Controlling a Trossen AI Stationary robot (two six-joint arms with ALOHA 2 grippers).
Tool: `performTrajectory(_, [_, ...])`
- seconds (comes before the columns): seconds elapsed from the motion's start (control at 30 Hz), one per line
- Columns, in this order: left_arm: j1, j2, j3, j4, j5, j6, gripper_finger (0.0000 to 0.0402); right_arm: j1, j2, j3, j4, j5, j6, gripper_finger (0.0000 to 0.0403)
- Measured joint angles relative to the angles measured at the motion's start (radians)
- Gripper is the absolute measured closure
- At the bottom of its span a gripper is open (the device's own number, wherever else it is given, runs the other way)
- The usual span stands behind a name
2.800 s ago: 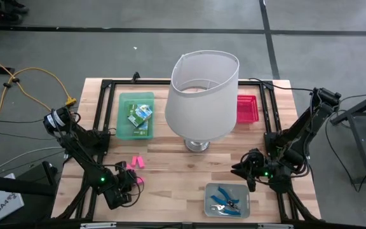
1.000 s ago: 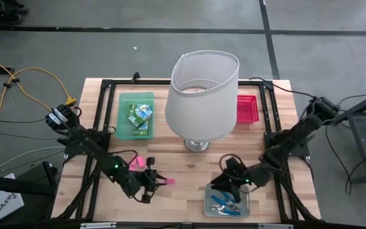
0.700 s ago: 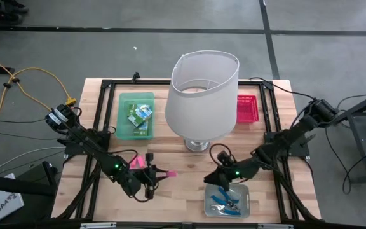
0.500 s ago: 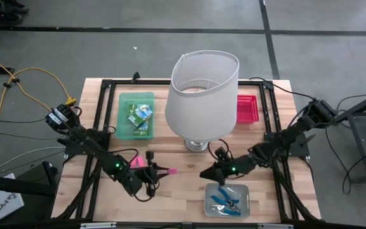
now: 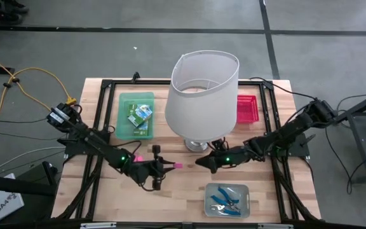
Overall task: Pick & Place School Supplies
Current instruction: Put the pink eraser into the red bin
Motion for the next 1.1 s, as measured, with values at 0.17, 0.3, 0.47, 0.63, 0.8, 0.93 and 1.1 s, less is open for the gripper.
performTrajectory(0.17, [0.026,0.0,0.0,0.004,0.03,-0.008,0.0336,0.006,0.066,-0.001,0.042,0.011,0.028,0.0303])
performTrajectory(0.3, [0.027,0.0,0.0,0.01,0.04,-0.007,0.0336,0.018,0.159,0.001,0.204,0.003,0.032,0.0303])
performTrajectory(0.47, [0.026,0.0,0.0,0.011,0.041,-0.005,0.0336,0.014,0.232,0.001,0.291,-0.013,0.046,0.0303])
performTrajectory(0.63, [0.026,0.0,0.0,0.009,0.041,-0.009,0.0336,0.005,0.246,0.001,0.301,-0.007,0.051,0.0303])
performTrajectory(0.8, [0.026,0.0,0.0,0.008,0.041,-0.004,0.0336,-0.012,0.246,0.001,0.301,0.001,0.034,0.0303])
performTrajectory(0.93, [0.037,0.0,0.0,0.004,0.042,-0.001,0.0336,-0.027,0.246,0.001,0.302,-0.015,0.026,0.0303])
performTrajectory(1.1, [0.058,0.0,0.0,-0.024,0.068,-0.019,0.0336,-0.032,0.246,0.001,0.331,-0.016,0.005,0.0303])
